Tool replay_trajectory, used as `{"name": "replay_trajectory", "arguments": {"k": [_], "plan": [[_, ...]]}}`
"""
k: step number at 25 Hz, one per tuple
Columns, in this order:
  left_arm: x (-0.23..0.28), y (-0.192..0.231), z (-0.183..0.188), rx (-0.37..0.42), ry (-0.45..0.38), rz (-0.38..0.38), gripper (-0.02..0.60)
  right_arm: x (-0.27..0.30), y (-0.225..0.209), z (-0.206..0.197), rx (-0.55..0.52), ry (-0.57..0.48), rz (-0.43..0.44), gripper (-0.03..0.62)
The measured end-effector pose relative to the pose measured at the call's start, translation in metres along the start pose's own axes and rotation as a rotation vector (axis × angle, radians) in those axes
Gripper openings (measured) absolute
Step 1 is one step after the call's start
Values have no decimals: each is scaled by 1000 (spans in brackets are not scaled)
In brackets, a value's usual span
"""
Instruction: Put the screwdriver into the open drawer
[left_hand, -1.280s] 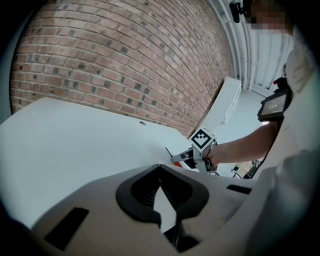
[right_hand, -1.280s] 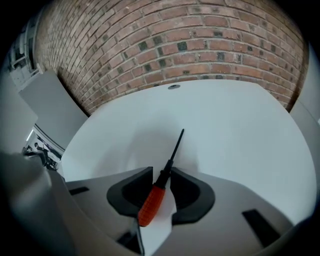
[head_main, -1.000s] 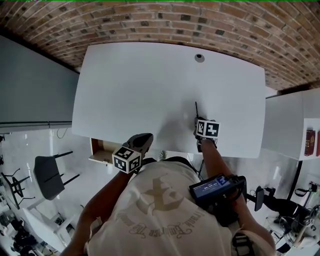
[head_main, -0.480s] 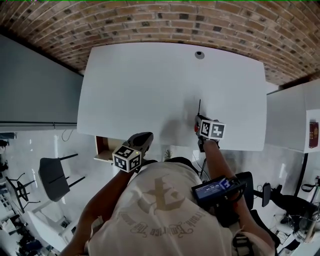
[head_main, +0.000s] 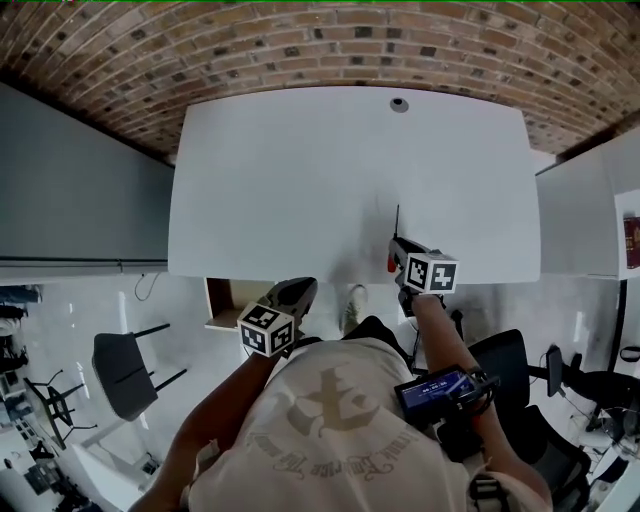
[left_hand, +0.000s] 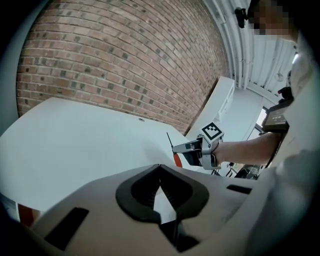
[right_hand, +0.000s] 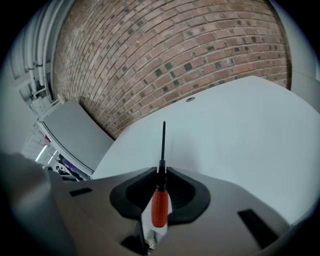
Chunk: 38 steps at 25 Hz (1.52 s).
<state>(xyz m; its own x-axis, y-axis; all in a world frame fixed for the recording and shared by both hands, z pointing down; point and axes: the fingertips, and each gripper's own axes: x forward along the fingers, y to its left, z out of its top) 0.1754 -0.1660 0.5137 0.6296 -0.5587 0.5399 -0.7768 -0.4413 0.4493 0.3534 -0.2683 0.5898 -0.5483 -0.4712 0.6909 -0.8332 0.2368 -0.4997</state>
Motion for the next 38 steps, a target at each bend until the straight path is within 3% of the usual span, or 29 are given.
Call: {"name": "replay_trajectory", "arguments": {"k": [12, 38], "plan": [[-61, 21, 8, 78, -82, -49, 20, -19, 93, -24, 39, -102, 56, 71], [-231, 89, -82, 48, -117, -79, 20, -18, 278, -163, 75, -106, 117, 71]]}}
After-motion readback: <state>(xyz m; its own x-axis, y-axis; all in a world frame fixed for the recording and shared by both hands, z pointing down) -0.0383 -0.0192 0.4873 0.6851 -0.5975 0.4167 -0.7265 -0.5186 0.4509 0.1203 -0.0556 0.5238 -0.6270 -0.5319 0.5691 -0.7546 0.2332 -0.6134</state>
